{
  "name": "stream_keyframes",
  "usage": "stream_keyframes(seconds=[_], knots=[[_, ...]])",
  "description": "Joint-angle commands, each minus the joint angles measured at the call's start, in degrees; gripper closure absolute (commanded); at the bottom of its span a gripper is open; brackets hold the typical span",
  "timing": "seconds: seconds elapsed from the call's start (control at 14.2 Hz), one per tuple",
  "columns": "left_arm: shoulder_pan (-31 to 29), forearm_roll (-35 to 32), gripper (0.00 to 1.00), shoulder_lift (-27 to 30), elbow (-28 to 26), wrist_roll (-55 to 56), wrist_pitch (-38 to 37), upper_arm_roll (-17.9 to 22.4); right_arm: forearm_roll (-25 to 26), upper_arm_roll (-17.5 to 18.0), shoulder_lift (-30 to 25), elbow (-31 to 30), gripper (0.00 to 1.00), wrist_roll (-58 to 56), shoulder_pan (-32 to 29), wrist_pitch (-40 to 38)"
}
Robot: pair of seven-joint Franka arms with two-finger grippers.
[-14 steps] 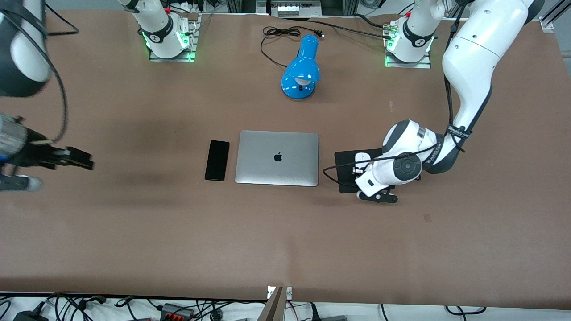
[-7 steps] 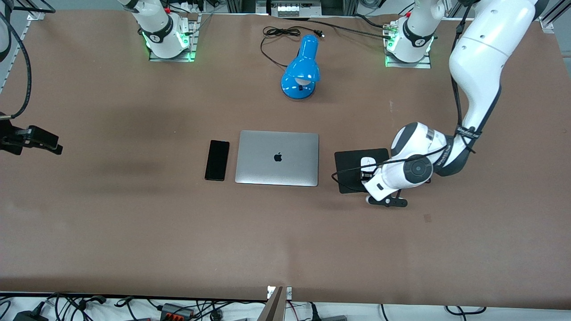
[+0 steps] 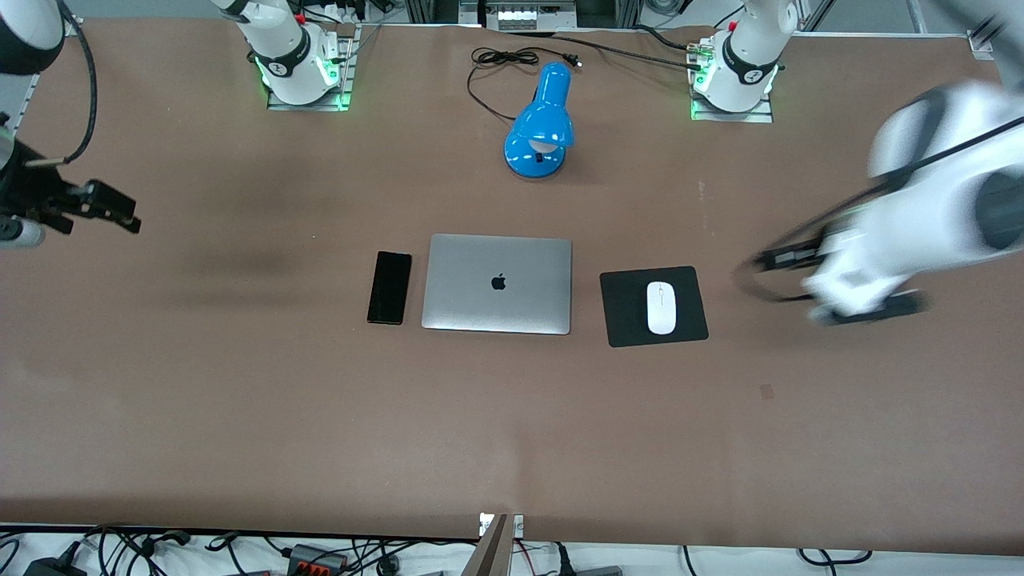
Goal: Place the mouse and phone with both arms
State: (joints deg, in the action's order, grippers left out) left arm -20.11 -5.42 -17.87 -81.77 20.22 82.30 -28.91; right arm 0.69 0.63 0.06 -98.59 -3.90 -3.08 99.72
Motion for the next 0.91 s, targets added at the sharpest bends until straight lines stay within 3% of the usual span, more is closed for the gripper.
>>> stream_keyframes(seconds=[0.0, 0.14, 0.35, 0.56, 0.84], knots=[[-4.06, 1.9, 0.0, 1.15, 5.38, -8.06, -8.96, -0.01, -0.07, 0.34, -2.7, -3.37, 0.0, 0.47, -0.53, 1.18], [-0.92, 1.38, 0.0, 2.84, 4.26, -9.41, -8.39, 3.14, -0.25, 0.25, -2.35, -2.49, 0.0, -0.57, -1.05, 0.39], [14.97, 1.99, 0.0, 9.41, -0.9, -9.15, -7.86, 18.41, -0.07, 0.34, -2.26, -1.96, 0.0, -0.58, -1.14, 0.47], [16.25, 3.04, 0.0, 20.04, -17.41, -9.41, 4.14, 19.24, -0.16, 0.42, -2.44, -1.96, 0.0, -0.5, -0.97, 0.39], [17.3, 3.66, 0.0, 17.53, -13.78, -10.91, 4.89, 22.66, -0.34, 0.34, -2.7, -1.96, 0.0, -0.49, -0.97, 0.21]])
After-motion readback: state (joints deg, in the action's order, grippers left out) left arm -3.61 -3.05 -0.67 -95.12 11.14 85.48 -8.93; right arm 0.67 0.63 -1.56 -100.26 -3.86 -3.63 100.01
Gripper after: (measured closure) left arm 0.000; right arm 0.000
